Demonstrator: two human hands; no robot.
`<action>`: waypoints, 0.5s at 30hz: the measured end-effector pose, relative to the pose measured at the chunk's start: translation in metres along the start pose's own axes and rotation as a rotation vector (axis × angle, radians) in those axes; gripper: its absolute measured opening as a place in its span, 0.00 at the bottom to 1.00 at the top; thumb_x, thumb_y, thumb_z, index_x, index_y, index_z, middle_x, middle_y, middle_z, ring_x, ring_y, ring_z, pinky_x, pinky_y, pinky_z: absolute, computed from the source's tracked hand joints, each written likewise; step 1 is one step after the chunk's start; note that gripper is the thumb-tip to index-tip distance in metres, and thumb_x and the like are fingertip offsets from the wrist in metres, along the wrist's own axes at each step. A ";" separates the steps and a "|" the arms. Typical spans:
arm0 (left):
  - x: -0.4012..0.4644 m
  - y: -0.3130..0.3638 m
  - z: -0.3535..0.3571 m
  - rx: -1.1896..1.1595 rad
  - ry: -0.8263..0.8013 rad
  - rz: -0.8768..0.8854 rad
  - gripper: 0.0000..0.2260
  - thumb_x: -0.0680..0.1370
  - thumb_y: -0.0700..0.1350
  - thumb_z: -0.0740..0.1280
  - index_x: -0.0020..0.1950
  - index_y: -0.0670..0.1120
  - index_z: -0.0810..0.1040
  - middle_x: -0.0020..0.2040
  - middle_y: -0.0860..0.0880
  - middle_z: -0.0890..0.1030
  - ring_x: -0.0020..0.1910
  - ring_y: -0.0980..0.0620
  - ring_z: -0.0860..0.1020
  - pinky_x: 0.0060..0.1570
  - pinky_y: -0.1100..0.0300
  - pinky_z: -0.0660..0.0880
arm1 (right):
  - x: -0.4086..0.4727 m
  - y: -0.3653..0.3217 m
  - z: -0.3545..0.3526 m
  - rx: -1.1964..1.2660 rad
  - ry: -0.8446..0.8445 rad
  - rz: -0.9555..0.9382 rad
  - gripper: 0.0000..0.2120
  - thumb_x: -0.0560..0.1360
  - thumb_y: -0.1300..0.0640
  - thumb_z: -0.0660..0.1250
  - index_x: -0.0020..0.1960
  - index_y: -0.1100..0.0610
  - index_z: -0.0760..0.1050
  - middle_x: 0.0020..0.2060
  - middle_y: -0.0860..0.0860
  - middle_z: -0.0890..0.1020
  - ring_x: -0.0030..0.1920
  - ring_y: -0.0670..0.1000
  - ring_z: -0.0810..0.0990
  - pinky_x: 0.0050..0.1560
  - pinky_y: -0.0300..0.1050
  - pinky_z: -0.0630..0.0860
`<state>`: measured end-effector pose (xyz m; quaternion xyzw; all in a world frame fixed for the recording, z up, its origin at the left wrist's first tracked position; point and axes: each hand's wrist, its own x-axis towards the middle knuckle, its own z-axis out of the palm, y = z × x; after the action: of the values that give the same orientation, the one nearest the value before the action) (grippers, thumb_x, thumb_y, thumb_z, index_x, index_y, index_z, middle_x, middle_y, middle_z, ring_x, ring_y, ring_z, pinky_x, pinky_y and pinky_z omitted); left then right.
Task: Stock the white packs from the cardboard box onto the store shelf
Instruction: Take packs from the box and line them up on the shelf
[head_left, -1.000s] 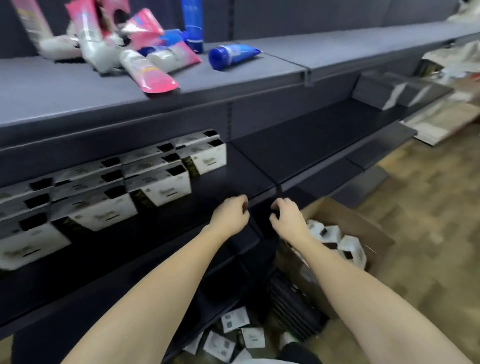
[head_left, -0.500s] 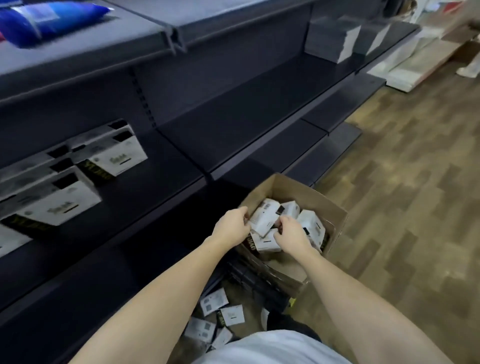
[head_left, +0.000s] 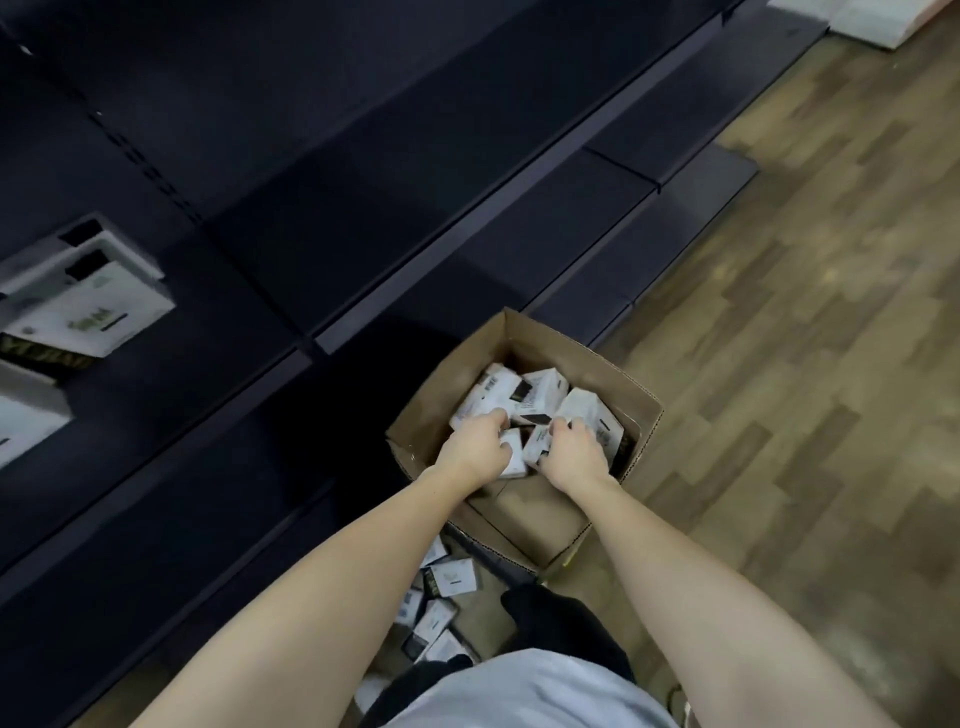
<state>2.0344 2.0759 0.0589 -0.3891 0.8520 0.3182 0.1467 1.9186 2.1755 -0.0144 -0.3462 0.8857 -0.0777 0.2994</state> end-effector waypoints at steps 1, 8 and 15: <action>0.004 0.003 0.002 0.013 -0.016 -0.001 0.13 0.78 0.43 0.61 0.63 0.46 0.72 0.56 0.45 0.79 0.52 0.43 0.77 0.50 0.52 0.76 | 0.004 0.002 -0.001 -0.019 -0.011 0.005 0.24 0.77 0.54 0.65 0.70 0.58 0.66 0.64 0.58 0.70 0.66 0.60 0.69 0.62 0.52 0.69; 0.026 0.007 0.006 0.090 -0.058 -0.048 0.14 0.79 0.43 0.61 0.65 0.47 0.71 0.59 0.45 0.78 0.50 0.44 0.76 0.46 0.53 0.74 | 0.045 0.015 -0.011 -0.339 -0.019 -0.153 0.23 0.77 0.58 0.63 0.71 0.57 0.65 0.69 0.56 0.70 0.71 0.57 0.66 0.69 0.51 0.64; 0.042 0.008 0.006 0.105 -0.067 -0.081 0.15 0.79 0.42 0.60 0.66 0.46 0.71 0.58 0.45 0.77 0.44 0.47 0.73 0.42 0.55 0.72 | 0.078 0.016 -0.009 -0.678 -0.202 -0.407 0.24 0.78 0.57 0.63 0.74 0.53 0.65 0.71 0.52 0.69 0.73 0.55 0.63 0.71 0.53 0.61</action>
<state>2.0009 2.0604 0.0367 -0.4042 0.8456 0.2796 0.2084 1.8592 2.1348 -0.0502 -0.5994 0.7407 0.1953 0.2323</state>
